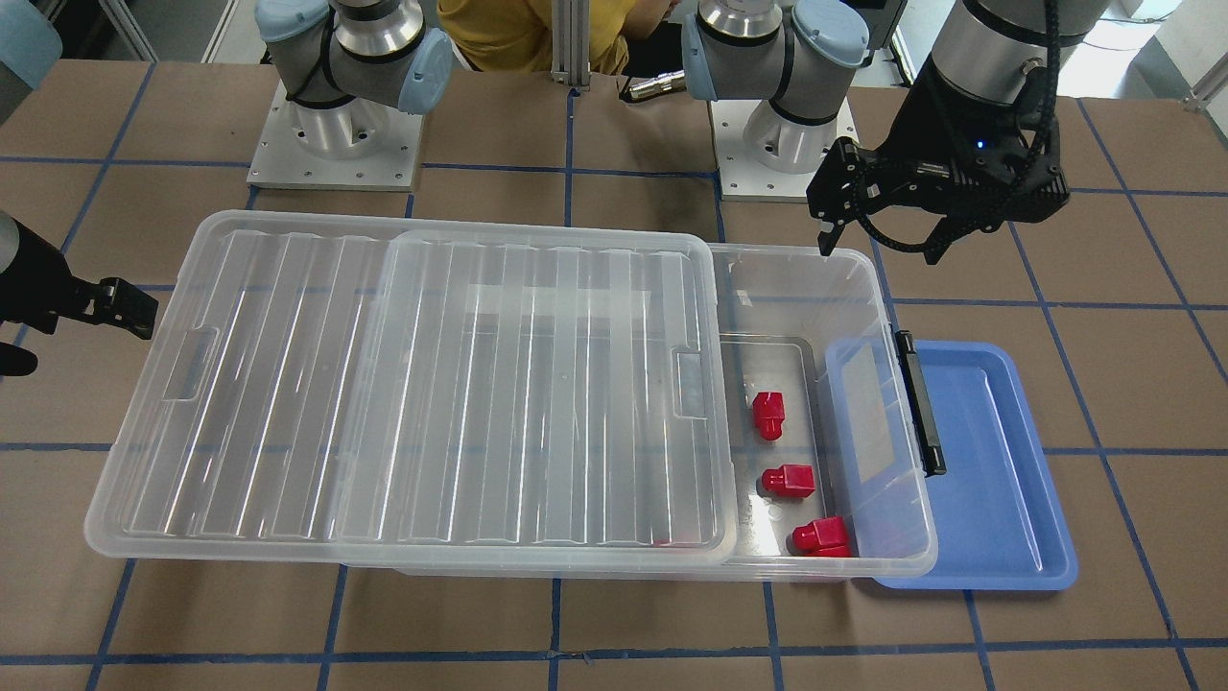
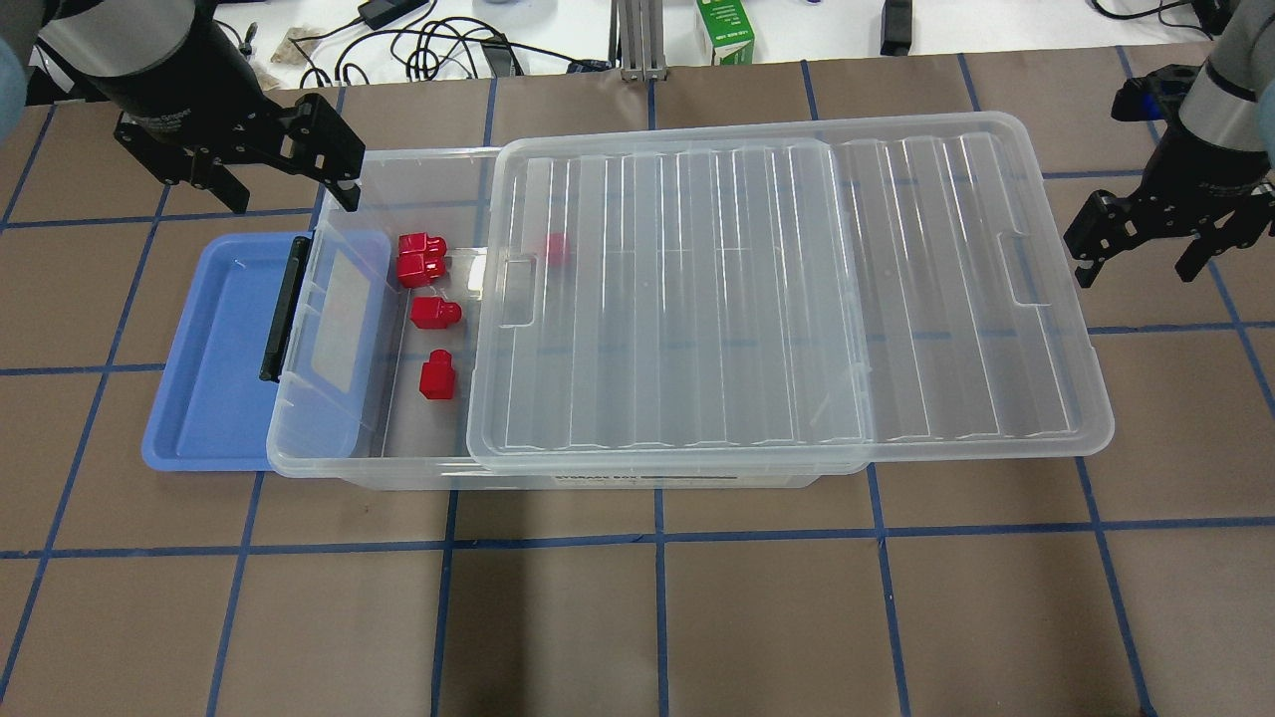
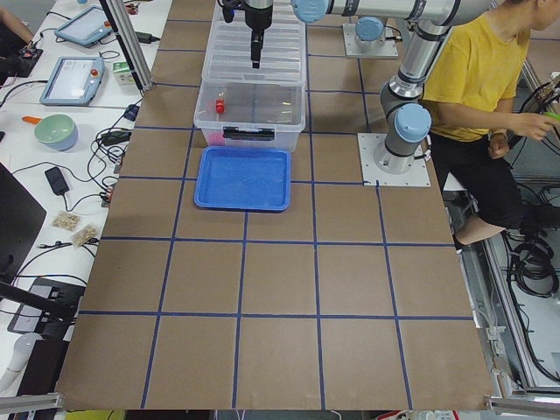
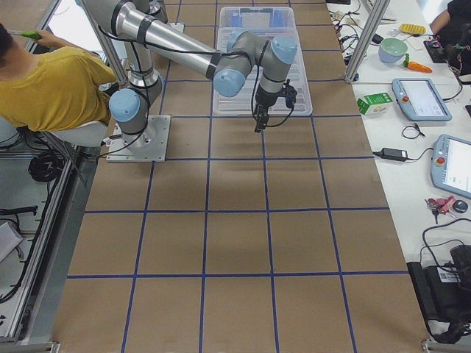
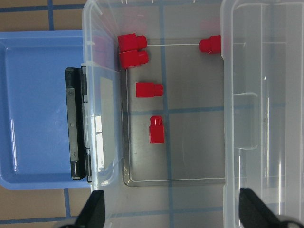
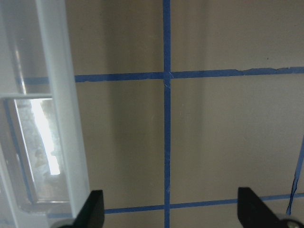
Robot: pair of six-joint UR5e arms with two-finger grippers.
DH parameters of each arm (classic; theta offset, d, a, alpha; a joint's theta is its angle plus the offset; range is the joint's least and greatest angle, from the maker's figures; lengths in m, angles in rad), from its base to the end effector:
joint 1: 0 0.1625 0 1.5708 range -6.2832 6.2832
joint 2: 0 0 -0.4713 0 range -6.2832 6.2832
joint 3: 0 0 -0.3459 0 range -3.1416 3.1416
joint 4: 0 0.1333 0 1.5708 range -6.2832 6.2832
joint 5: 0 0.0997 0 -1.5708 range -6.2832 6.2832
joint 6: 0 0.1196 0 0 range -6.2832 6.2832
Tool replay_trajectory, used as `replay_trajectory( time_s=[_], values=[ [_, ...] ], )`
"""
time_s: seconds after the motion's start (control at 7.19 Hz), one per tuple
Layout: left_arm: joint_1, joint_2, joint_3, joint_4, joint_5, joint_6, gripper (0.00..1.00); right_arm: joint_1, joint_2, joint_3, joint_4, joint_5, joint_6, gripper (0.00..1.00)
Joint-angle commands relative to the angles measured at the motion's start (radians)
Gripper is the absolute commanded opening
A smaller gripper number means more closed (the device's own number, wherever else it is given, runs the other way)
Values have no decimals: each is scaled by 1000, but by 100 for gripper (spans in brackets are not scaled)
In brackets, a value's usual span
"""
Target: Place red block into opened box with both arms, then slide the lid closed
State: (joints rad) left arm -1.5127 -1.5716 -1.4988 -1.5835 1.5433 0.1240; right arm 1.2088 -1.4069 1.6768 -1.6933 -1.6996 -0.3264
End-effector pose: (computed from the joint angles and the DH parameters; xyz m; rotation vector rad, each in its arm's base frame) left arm -0.1101 -0.4591 0.5449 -0.1040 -3.1164 0.0947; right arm -0.0638 -0.5014 0.4033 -0.0399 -3.0574 -0.2791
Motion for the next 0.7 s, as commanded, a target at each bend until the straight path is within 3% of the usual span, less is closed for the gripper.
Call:
replay_trajectory(
  time_s=[0.0,0.56],
  values=[
    [-24,-2,15,-23,35,-7,100,0,17,0,0,0,0,100],
    [-9,-5,35,-13,3,-10,100,3,31,-2,-2,3,23,100]
  ],
)
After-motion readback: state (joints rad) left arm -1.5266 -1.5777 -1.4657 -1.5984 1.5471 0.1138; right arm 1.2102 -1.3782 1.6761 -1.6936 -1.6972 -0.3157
